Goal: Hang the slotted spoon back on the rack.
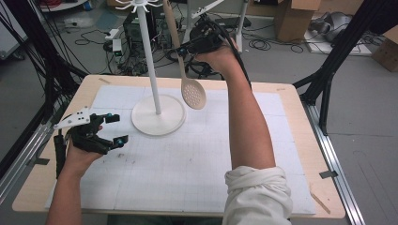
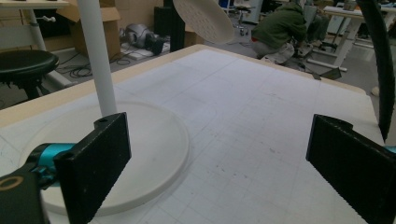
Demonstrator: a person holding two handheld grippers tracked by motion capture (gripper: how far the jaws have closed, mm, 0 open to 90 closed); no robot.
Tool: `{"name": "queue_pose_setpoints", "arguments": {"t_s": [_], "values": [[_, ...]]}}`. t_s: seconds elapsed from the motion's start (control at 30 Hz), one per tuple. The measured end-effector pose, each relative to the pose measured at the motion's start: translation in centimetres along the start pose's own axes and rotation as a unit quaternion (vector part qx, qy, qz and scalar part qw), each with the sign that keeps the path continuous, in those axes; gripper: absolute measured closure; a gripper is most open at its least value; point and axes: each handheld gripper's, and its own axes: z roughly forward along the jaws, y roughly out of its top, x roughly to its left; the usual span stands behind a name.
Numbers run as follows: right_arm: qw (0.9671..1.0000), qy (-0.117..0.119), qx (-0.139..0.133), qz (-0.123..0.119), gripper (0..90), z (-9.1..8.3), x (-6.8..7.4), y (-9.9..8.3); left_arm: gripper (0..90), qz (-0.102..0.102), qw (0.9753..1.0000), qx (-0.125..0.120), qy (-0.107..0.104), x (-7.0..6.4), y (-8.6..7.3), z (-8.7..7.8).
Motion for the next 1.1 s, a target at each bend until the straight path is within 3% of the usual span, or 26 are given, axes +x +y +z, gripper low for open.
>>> {"name": "queue_pose_setpoints", "arguments": {"t_s": [0.47,1.0,1.1], "values": [[0.9996,0.012,0.016,-0.022,76.1,1.3,1.4,1.2,7.1,0.0,1.0,-0.004,0.001,0.0,0.0,-0.1],[0.9994,0.009,0.03,-0.016,75.7,1.9,1.2,1.1,7.1,-0.001,1.0,-0.003,-0.001,0.0,0.0,0.0],[0.9994,0.017,0.029,-0.013,69.2,2.0,1.3,1.0,7.1,-0.001,1.0,-0.002,0.0,0.0,0.0,0.0]]}}
